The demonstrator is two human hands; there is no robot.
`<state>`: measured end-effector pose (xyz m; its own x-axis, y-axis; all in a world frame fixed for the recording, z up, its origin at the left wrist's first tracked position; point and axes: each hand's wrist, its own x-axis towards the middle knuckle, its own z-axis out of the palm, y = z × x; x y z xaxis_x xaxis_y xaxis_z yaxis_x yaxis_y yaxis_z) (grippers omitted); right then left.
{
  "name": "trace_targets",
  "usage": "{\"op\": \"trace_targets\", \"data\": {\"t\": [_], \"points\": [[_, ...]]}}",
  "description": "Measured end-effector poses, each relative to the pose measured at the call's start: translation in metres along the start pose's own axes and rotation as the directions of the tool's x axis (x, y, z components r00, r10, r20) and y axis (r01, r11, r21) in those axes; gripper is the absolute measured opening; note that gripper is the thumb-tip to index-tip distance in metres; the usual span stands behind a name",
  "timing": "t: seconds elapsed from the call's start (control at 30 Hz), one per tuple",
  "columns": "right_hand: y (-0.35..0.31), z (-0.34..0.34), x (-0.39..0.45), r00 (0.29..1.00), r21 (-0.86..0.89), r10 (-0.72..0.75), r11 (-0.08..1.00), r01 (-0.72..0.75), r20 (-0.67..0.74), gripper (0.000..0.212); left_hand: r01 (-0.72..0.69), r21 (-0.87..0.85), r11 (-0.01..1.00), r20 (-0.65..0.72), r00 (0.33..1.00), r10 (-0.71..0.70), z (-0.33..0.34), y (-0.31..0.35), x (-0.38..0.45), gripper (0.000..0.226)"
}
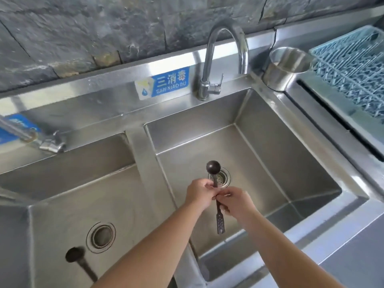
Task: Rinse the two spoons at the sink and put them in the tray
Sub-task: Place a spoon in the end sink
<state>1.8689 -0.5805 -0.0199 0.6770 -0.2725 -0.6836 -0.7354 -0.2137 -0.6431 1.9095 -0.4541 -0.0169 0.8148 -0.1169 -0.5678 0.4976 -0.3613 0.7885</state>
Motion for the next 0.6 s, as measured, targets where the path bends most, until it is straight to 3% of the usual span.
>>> {"op": "trace_targets", "data": {"t": [0.1,0.27,0.4,0.6], "points": [[0.018,-0.017,0.044,0.988,-0.159,0.134,0.980,-0.122,0.072,0.021,0.099,0.135,0.986,0.025,0.994,-0.103,0.040,-0.018,0.028,0.016],[0.049,-0.012,0.107,0.926,-0.291,0.341,0.913,-0.286,0.162,0.011,0.131,0.418,0.899,0.097,0.977,-0.187,0.084,-0.058,0.079,0.024],[0.082,-0.003,0.140,0.916,-0.298,0.373,0.900,-0.319,0.148,0.024,0.189,0.510,0.839,0.119,0.951,-0.286,0.106,-0.089,0.107,0.023],[0.103,0.007,0.167,0.905,-0.322,0.387,0.892,-0.318,0.178,0.024,0.232,0.582,0.779,0.088,0.935,-0.344,0.120,-0.116,0.128,0.019]]}}
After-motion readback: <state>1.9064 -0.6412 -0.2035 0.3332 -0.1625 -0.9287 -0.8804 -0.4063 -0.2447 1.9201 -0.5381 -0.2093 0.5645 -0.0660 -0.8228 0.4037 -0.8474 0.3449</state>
